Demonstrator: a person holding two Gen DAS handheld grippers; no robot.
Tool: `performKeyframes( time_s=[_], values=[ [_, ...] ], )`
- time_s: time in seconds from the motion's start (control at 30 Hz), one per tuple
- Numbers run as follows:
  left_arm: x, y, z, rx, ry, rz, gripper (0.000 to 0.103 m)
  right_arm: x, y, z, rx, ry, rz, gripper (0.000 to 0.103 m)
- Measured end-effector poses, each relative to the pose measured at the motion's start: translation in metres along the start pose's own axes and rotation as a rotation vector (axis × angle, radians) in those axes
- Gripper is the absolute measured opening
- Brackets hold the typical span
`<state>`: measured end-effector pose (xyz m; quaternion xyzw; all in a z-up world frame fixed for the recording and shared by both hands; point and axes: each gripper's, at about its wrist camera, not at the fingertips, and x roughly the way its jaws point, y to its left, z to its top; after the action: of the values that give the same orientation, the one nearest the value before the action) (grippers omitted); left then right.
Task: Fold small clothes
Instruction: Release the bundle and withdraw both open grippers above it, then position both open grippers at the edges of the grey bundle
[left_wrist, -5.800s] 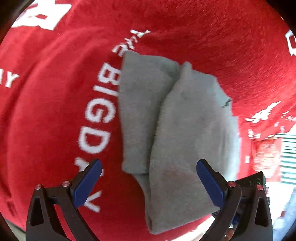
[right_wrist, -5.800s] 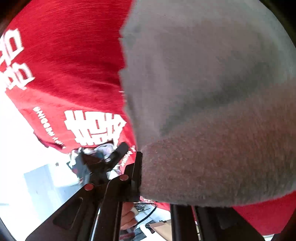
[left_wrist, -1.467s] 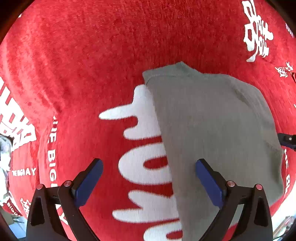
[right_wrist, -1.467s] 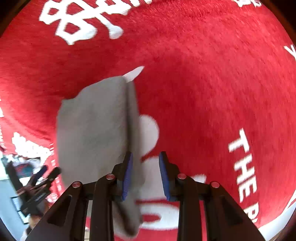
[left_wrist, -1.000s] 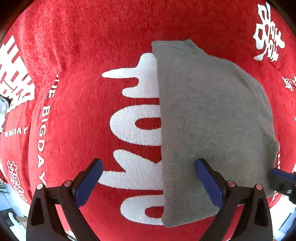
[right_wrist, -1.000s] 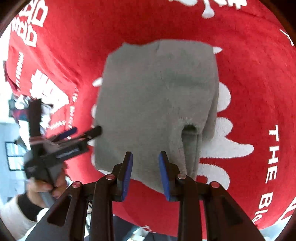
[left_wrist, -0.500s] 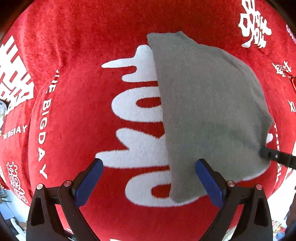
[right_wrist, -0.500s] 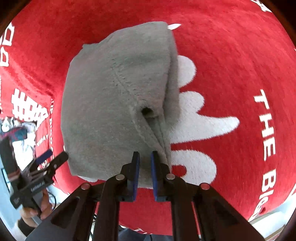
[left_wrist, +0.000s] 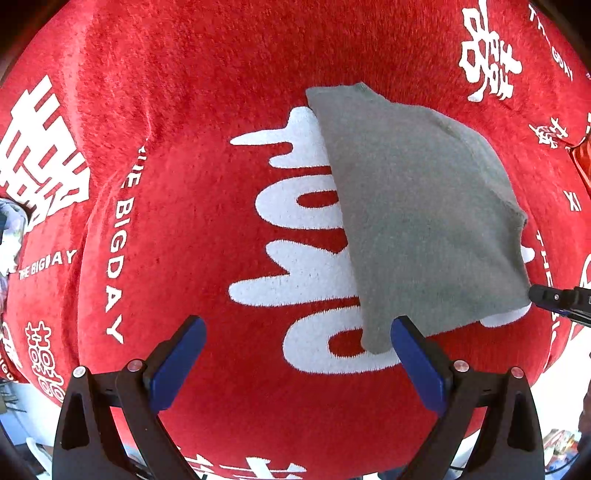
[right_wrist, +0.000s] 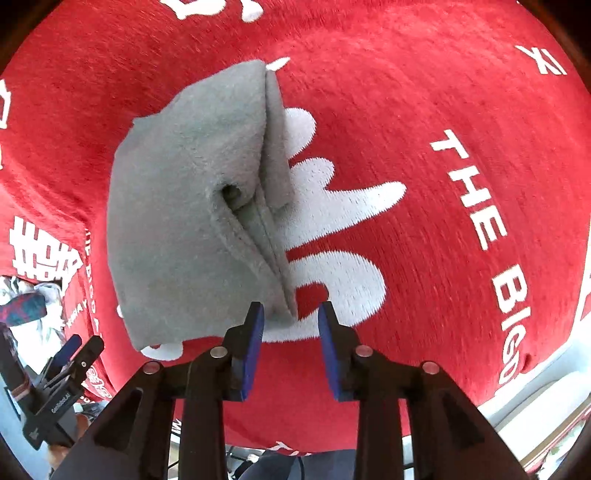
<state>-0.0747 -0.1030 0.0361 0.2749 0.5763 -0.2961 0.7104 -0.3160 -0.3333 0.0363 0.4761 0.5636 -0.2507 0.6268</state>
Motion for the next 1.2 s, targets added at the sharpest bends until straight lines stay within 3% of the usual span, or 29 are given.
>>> performKeyframes(
  time_s=[0.03,0.2,0.47,0.87,0.9,1.2],
  values=[
    [-0.002,0.002,-0.002,-0.006,-0.004,-0.005,0.101,-0.003,0.002,-0.002,-0.002,-0.007,0.004,0.047],
    [-0.006,0.009,-0.006,-0.032,-0.025,-0.051,0.102,-0.011,0.011,-0.011,-0.01,-0.036,0.03,0.05],
    [-0.005,0.011,-0.001,-0.06,-0.022,-0.071,0.102,-0.004,0.025,-0.008,-0.046,-0.022,0.051,0.07],
    [0.009,-0.016,0.041,-0.079,0.023,-0.043,0.102,-0.023,0.022,0.049,-0.102,-0.044,0.091,0.095],
    [0.011,-0.017,0.045,-0.083,0.024,-0.035,0.102,-0.024,0.022,0.054,-0.106,-0.045,0.094,0.101],
    [0.03,-0.026,0.073,-0.049,0.051,-0.004,0.102,-0.018,0.017,0.087,-0.112,-0.02,0.128,0.103]
  ],
)
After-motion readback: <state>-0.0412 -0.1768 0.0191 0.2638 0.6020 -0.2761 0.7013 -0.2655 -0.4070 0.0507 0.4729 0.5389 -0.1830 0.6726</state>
